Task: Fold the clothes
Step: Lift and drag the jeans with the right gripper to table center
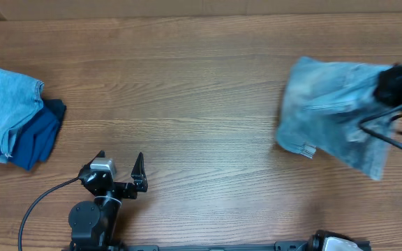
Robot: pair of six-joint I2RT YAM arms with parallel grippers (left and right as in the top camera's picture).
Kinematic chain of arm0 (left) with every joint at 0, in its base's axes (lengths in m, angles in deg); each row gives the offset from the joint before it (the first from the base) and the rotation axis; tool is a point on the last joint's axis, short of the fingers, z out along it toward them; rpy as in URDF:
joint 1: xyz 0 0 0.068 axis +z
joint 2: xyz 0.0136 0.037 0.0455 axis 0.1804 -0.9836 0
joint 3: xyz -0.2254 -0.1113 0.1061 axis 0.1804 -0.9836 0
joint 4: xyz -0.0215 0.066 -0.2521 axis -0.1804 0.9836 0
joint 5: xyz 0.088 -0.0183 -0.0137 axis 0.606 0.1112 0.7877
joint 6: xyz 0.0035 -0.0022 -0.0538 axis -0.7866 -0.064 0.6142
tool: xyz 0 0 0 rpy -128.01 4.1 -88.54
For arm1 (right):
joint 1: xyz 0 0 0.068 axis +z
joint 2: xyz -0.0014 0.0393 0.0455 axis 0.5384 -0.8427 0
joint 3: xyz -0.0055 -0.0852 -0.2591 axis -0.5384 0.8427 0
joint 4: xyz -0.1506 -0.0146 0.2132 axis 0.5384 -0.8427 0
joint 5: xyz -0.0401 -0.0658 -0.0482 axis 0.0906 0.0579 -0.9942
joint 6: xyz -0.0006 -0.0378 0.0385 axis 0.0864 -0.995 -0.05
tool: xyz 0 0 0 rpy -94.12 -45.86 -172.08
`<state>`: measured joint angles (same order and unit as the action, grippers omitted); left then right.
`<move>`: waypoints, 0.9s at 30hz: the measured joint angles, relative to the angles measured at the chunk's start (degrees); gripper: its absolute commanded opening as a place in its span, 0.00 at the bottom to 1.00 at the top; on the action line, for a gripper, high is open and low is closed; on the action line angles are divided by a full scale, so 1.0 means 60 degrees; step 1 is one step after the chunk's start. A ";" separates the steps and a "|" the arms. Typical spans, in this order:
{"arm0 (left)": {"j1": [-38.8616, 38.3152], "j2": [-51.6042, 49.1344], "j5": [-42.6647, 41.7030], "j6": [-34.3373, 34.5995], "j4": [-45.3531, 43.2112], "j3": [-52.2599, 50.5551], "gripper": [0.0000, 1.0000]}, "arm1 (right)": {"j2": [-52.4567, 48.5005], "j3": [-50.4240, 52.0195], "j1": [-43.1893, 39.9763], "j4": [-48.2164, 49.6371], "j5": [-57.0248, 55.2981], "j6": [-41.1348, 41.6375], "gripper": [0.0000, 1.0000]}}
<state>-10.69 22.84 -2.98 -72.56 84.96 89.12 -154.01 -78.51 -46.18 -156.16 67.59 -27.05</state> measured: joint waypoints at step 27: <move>0.0000 -0.5843 0.0616 -0.0994 0.0237 0.8236 1.00 | -0.5883 -0.4484 0.4309 -0.1486 0.1548 -0.2575 0.04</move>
<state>-10.69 -12.22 0.72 -78.53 86.38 138.54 -189.31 -105.41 -20.33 -165.08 76.88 -42.50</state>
